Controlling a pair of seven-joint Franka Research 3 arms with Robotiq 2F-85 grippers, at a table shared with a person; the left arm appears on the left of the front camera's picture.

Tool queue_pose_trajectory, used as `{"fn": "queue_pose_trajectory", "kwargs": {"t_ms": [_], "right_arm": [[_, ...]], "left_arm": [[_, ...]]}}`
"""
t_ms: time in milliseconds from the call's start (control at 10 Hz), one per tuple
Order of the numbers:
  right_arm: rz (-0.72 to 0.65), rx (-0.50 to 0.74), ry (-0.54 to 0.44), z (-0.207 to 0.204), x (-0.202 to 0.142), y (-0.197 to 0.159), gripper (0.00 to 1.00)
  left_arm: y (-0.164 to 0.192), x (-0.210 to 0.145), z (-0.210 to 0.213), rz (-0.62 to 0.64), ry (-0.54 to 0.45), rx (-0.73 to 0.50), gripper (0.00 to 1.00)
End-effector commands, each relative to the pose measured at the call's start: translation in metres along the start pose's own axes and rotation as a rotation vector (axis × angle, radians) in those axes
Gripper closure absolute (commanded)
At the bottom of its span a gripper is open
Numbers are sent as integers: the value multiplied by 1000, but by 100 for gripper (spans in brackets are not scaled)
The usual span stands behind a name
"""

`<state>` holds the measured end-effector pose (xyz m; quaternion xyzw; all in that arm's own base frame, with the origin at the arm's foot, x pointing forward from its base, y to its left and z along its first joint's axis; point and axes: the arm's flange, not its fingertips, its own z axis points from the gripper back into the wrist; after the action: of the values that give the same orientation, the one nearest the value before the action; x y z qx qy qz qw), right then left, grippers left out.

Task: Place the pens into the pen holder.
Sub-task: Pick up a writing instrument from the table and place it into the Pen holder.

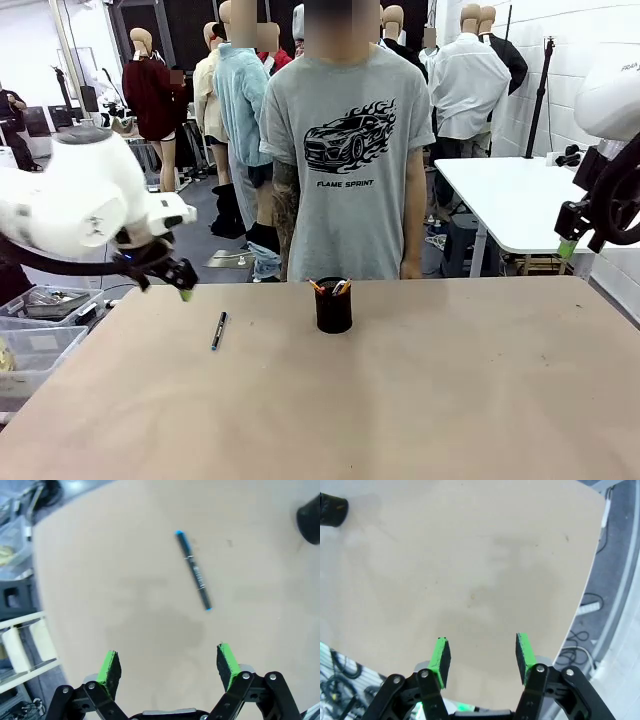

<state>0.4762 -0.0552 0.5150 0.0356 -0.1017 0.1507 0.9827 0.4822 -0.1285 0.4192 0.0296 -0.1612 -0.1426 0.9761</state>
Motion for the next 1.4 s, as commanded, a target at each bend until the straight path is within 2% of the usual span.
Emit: {"fn": "queue_pose_trajectory", "kwargs": {"t_ms": [0,200,600,700,800,900,1000,1100,1300], "right_arm": [[0,-7,-2,0,-1,0,34],[0,-7,-2,0,-1,0,34],[0,-7,-2,0,-1,0,34],[0,-7,-2,0,-1,0,34],[0,-7,-2,0,-1,0,34],[0,-7,-2,0,-1,0,34],[0,-7,-2,0,-1,0,34],[0,-7,-2,0,-1,0,34],[0,-7,-2,0,-1,0,34]], "left_arm": [[3,45,-28,-88,75,-147,0],[-9,61,-73,-57,164,-146,0],[-10,74,-111,6,169,-87,0],[-8,75,-119,44,180,-84,0],[-5,69,-106,-15,160,-121,0],[-5,69,-106,-15,160,-121,0],[-5,69,-115,9,173,-113,0],[-4,68,-114,30,140,-112,0],[-7,76,-133,53,183,-112,0]]}}
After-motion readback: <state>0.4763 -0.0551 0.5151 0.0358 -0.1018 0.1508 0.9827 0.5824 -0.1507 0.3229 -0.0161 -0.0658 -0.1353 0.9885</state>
